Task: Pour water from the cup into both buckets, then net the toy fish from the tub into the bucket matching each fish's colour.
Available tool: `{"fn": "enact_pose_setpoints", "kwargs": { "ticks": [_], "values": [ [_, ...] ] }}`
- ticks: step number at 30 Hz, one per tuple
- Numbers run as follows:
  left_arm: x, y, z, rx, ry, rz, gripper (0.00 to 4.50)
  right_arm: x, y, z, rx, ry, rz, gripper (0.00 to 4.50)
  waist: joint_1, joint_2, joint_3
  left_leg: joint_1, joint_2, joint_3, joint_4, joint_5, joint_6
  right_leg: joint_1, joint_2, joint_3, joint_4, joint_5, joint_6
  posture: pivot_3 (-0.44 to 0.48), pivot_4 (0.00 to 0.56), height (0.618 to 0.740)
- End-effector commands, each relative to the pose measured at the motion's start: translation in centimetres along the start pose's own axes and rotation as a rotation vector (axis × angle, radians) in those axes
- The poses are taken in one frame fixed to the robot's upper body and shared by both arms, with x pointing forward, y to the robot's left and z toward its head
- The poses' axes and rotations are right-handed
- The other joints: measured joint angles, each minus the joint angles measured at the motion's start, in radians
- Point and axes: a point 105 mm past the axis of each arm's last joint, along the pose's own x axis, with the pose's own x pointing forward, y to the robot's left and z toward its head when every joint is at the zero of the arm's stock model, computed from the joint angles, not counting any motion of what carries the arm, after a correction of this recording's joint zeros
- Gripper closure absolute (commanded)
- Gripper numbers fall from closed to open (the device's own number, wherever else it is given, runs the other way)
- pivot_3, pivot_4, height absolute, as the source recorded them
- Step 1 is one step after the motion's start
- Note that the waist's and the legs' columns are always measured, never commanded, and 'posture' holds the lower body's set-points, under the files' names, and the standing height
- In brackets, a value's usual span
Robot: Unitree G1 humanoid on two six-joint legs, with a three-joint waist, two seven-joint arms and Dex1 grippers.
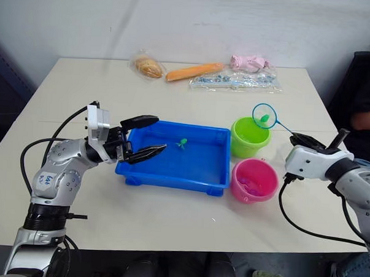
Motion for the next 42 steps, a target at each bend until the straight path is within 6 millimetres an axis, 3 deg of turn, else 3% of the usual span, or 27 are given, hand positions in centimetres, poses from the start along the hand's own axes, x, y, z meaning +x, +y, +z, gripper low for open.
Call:
{"fn": "enact_pose_setpoints", "kwargs": {
  "ticks": [1, 8, 14, 19, 25, 32, 40, 42],
  "values": [
    [0.1, 0.0, 0.2, 0.018, -0.009, -0.001, 0.03, -0.3, 0.0, 0.3, -0.153, -0.023, -0.013, 4.5, 0.0, 0.0, 0.0, 0.0, 0.0, 0.0, 0.0, 0.0, 0.0, 0.0, 0.0, 0.0, 0.0, 0.0, 0.0, 0.0, 0.15, 0.74],
    [-0.1, 0.1, 0.3, 0.024, -0.005, -0.002, 0.03, -0.2, -0.6, 0.9, -0.245, -0.048, -0.086, 4.5, 0.0, 0.0, 0.0, 0.001, 0.001, 0.0, 0.0, 0.0, -0.001, 0.0, 0.001, 0.0, 0.001, 0.0, 0.0, 0.0, 0.15, 0.74],
    [-0.1, 0.2, 0.3, 0.029, -0.004, -0.003, 0.03, 0.2, 1.1, 0.7, -0.266, -0.041, -0.04, 4.5, 0.001, 0.0, 0.0, 0.001, 0.002, 0.0, 0.0, 0.001, -0.001, 0.0, 0.001, 0.0, 0.001, 0.0, 0.0, 0.0, 0.15, 0.74],
    [-0.3, 0.3, 0.4, 0.034, -0.002, 0.01, 0.03, 0.0, -0.3, 1.2, -0.274, -0.058, -0.124, 4.5, 0.001, 0.0, 0.0, 0.001, 0.002, 0.0, 0.001, 0.001, -0.001, 0.0, 0.001, 0.001, 0.001, 0.0, 0.0, 0.0, 0.15, 0.74],
    [-0.6, 0.3, 0.2, 0.031, 0.004, 0.021, 0.03, 0.2, -0.3, 1.9, -0.37, -0.066, -0.127, 4.5, 0.001, 0.0, 0.0, 0.001, 0.002, 0.0, 0.001, 0.001, -0.001, 0.0, 0.002, 0.001, 0.001, 0.0, 0.0, 0.0, 0.15, 0.74],
    [-0.5, 0.2, 0.2, 0.028, 0.003, 0.021, 0.03, 0.4, 0.9, 1.6, -0.35, -0.045, -0.1, 4.5, 0.002, 0.0, 0.0, 0.001, 0.002, 0.0, 0.001, 0.001, -0.001, 0.0, 0.002, 0.001, 0.001, 0.0, 0.0, 0.0, 0.15, 0.74],
    [-0.3, 0.2, 0.2, 0.026, 0.006, 0.015, 0.03, 0.2, 1.0, 2.2, -0.33, -0.076, -0.107, 4.5, 0.002, 0.0, 0.0, 0.001, 0.002, 0.001, 0.001, 0.001, -0.002, 0.0, 0.002, 0.001, 0.001, 0.0, 0.0, 0.0, 0.15, 0.74],
    [-0.4, 0.3, 0.2, 0.025, 0.007, 0.017, 0.03, 0.0, 0.3, 1.7, -0.326, -0.05, -0.14, 4.5, 0.002, 0.0, 0.0, 0.001, 0.002, 0.002, 0.001, 0.001, -0.002, 0.0, 0.002, 0.001, 0.001, 0.0, 0.0, 0.0, 0.15, 0.74]
  ]
}}
